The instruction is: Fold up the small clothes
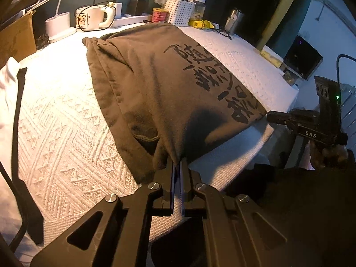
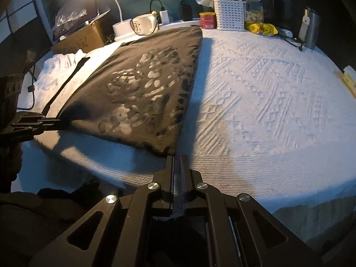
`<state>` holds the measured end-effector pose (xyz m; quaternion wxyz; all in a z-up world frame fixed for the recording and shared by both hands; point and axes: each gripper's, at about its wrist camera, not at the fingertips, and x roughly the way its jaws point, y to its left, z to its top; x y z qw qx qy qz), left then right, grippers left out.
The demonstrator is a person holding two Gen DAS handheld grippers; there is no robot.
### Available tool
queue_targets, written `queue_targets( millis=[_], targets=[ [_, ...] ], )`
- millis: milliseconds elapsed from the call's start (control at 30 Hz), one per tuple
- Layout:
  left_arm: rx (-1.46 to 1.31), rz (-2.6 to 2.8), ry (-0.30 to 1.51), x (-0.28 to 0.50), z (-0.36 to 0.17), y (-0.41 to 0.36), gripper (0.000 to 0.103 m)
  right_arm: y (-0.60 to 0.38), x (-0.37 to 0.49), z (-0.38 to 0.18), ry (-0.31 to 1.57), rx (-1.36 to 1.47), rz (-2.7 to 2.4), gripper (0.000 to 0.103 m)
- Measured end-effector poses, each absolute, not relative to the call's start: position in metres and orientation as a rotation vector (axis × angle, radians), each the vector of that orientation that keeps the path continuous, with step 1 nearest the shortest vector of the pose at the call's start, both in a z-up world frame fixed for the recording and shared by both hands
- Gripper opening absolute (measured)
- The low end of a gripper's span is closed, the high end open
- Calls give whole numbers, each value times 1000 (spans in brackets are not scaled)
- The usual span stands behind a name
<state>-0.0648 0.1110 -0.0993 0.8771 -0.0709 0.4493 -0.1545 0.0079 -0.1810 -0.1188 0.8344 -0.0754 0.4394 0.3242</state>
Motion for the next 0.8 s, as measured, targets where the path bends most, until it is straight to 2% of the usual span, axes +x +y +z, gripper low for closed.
queue_targets(
  millis=[200, 267, 333, 400, 467, 500, 533, 800],
  targets=[
    [-208, -333, 925, -71, -94, 124, 3, -184, 11, -110, 917, -164, 707, 7],
    [-229, -320, 923, -71, -92, 128, 3, -182, 14, -107, 907, -192, 717, 18],
    [-246, -310, 912, -71, -87, 130, 3, -182, 21, -103, 891, -188, 719, 40],
    [-251, -302, 895, -71, -82, 131, 3, -180, 27, -101, 879, -184, 724, 42],
    [-255, -301, 878, -68, -80, 131, 22, -175, 33, -99, 857, -185, 732, 42],
    [-260, -294, 871, -66, -80, 132, 43, -172, 38, -99, 850, -183, 733, 42],
    [-267, -277, 866, -63, -81, 134, 58, -170, 41, -100, 851, -181, 731, 42],
    [-296, -165, 879, -35, -87, 135, 60, -148, 56, -111, 879, -199, 755, 42]
  ],
)
